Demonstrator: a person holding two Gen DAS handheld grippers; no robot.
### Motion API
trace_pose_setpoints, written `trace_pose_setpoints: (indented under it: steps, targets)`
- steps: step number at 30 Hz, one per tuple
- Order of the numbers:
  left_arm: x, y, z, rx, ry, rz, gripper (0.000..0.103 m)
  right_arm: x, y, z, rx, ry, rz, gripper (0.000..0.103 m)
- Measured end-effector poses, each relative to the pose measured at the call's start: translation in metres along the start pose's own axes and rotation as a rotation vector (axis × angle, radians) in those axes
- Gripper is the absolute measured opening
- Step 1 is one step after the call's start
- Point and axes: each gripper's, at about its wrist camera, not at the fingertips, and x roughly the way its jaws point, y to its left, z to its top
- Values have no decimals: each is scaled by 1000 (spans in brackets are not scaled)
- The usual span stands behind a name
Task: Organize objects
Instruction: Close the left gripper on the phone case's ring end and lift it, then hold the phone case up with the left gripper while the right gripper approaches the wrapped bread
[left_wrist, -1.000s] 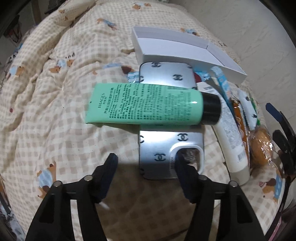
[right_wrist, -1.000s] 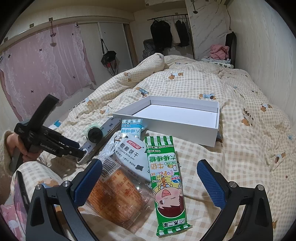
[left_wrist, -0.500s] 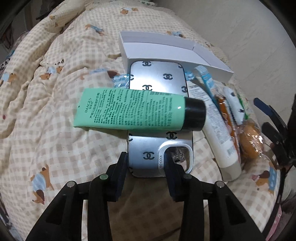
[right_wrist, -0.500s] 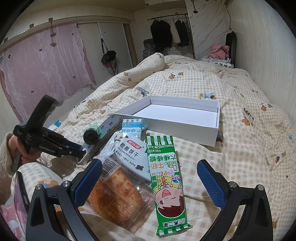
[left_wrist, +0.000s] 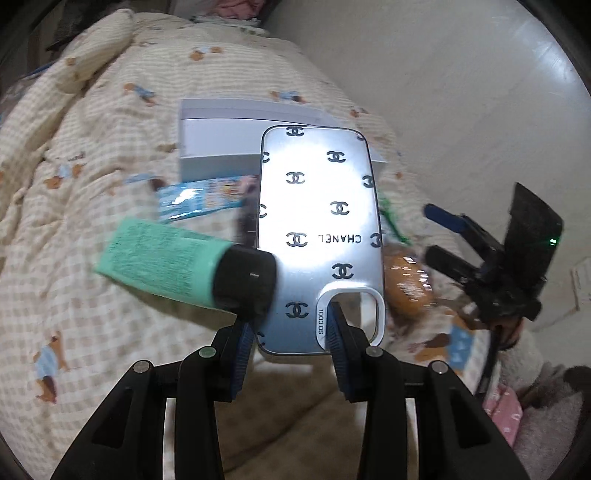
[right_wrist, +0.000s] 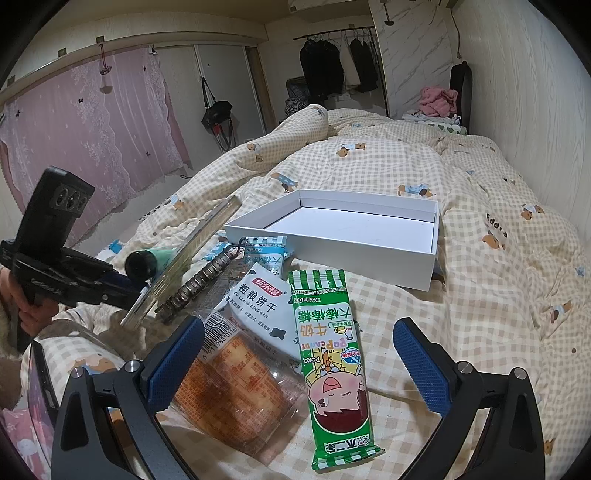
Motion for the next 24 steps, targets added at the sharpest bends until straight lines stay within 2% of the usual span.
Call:
trace_pose_setpoints:
  steps: [5, 10, 14, 18, 22, 24]
  targets:
    - [-3, -11, 3, 9, -25, -41, 42, 0, 0, 0, 1, 0, 1, 103]
    - [-21, -15, 2, -4, -131, -61, 42, 0, 0, 0, 0, 0, 0, 103]
    - [-17, -22, -2, 60, -171, 12, 42, 0, 0, 0, 0, 0, 0, 103]
    - [-12, -25, -8, 54, -185, -39, 42, 1, 0, 0, 1, 1, 1, 103]
    - [-21, -38, -12, 112, -213, -26, 42, 1, 1, -2, 2, 1, 2, 103]
    - [-26, -41, -15, 109, -227, -7, 42, 1, 1, -1, 2, 1, 2, 103]
